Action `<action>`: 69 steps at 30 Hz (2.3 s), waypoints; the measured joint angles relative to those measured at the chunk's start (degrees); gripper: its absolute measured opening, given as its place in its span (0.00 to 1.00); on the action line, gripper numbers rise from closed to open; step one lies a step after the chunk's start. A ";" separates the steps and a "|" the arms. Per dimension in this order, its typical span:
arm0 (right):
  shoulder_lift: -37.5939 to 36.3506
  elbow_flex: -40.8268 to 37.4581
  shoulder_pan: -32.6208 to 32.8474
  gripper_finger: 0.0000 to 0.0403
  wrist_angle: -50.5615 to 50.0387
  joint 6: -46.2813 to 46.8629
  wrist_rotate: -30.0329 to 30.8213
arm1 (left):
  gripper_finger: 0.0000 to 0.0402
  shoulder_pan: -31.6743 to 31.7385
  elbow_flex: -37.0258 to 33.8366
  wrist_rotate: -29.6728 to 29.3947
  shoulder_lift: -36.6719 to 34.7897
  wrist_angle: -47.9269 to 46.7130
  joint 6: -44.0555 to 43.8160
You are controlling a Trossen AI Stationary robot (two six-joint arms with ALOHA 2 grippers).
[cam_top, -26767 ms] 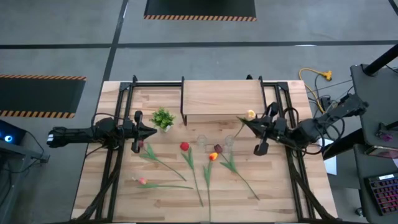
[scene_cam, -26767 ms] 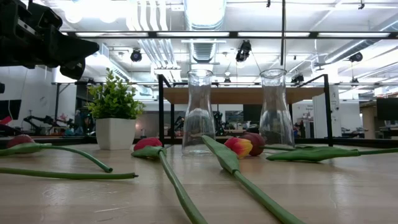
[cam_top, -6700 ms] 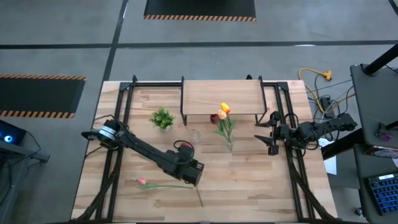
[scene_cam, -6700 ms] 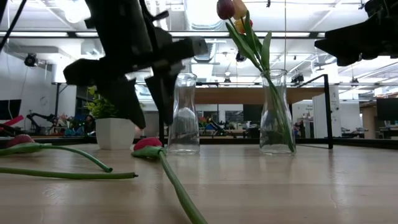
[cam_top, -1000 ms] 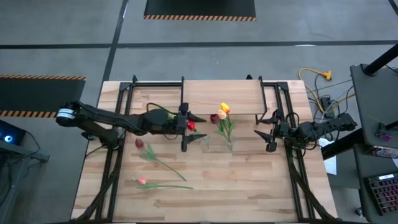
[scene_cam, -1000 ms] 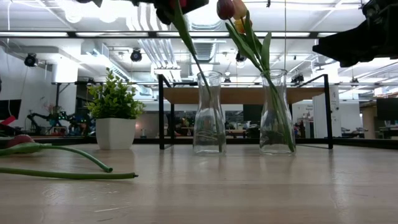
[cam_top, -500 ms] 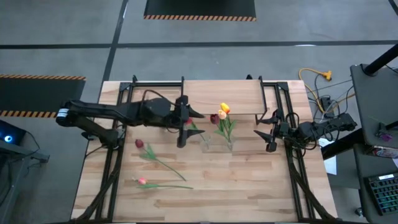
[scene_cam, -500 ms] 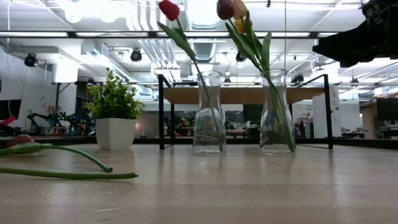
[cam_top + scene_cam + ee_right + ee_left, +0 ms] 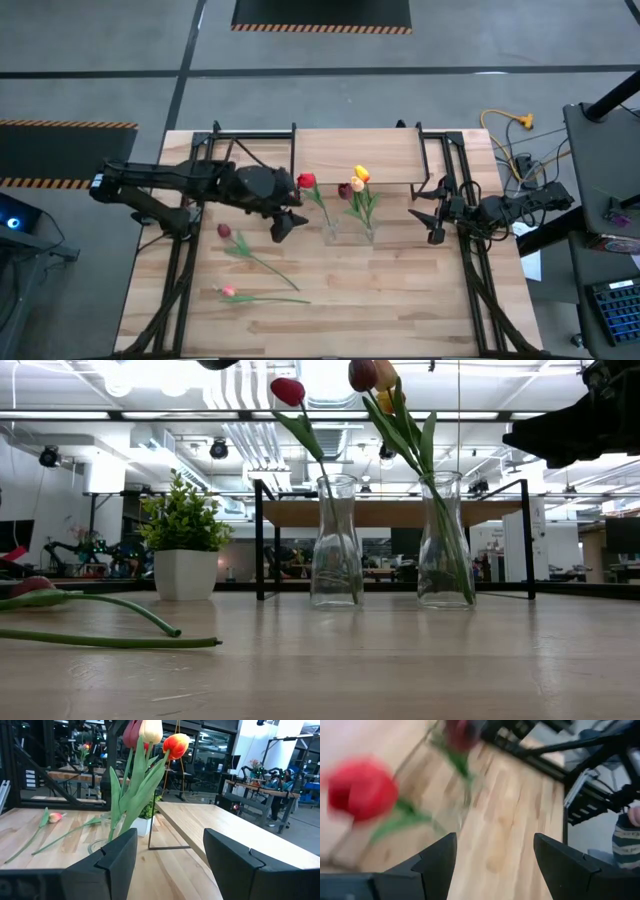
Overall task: Pick and place flowers into a vace then onto a shelf
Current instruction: Put the dark red tulip into the left transparent vase
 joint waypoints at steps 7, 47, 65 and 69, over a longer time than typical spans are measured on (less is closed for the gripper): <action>0.00 0.00 0.01 0.54 0.00 -0.02 -0.01 | 0.61 -2.57 -2.24 -1.44 0.15 -18.25 -26.58; 0.02 0.00 0.00 0.54 -0.02 -1.11 -0.06 | 0.61 -16.44 -38.97 -2.97 0.99 -10.90 -86.73; 0.02 0.00 0.00 0.54 -0.02 -1.04 -0.04 | 0.61 -18.05 -48.48 -11.16 0.99 -4.47 -90.17; 0.02 0.00 0.02 0.54 -0.01 -1.01 -0.04 | 0.61 -18.05 -50.09 -11.17 0.98 -2.18 -90.14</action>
